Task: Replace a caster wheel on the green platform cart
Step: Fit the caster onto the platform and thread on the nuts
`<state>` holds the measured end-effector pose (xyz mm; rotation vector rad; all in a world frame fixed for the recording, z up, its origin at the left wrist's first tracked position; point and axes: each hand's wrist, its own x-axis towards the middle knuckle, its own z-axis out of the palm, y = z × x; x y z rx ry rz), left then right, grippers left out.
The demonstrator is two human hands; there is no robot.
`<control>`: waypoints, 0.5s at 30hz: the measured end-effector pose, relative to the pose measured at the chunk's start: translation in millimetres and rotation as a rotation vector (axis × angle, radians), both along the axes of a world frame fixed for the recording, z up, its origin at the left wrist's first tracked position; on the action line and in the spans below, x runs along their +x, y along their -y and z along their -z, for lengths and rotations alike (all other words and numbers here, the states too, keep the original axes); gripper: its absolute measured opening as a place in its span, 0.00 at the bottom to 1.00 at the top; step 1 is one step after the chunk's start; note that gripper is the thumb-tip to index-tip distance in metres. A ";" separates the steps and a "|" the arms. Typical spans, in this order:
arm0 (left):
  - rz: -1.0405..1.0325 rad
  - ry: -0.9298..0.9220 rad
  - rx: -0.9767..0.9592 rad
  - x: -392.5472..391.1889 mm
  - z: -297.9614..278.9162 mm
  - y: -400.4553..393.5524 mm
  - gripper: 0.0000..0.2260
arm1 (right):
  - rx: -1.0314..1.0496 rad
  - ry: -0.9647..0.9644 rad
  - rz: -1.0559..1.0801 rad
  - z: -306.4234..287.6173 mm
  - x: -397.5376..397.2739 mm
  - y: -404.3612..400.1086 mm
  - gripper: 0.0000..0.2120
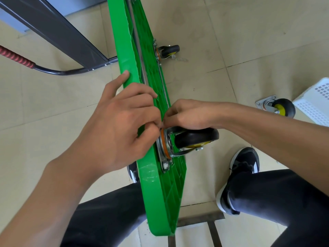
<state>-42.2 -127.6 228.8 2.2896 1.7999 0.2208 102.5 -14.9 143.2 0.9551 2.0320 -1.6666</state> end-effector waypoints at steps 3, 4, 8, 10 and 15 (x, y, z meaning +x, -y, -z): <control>0.000 0.000 0.000 -0.2 0.2 0.1 0.11 | -0.043 0.038 0.035 0.1 -2.0 2.9 0.14; -0.001 0.003 0.000 -0.1 0.1 0.3 0.11 | -0.082 0.057 0.057 -0.7 -2.5 3.2 0.13; -0.004 0.010 0.001 0.3 -0.4 0.3 0.11 | -0.300 0.135 0.165 -1.9 -6.1 3.7 0.10; -0.003 0.010 -0.001 0.2 -0.3 0.3 0.11 | -0.383 0.143 0.172 0.1 -9.4 3.4 0.09; 0.000 0.018 -0.006 -0.6 -0.3 1.1 0.11 | -0.253 0.144 0.126 0.9 -10.4 1.9 0.10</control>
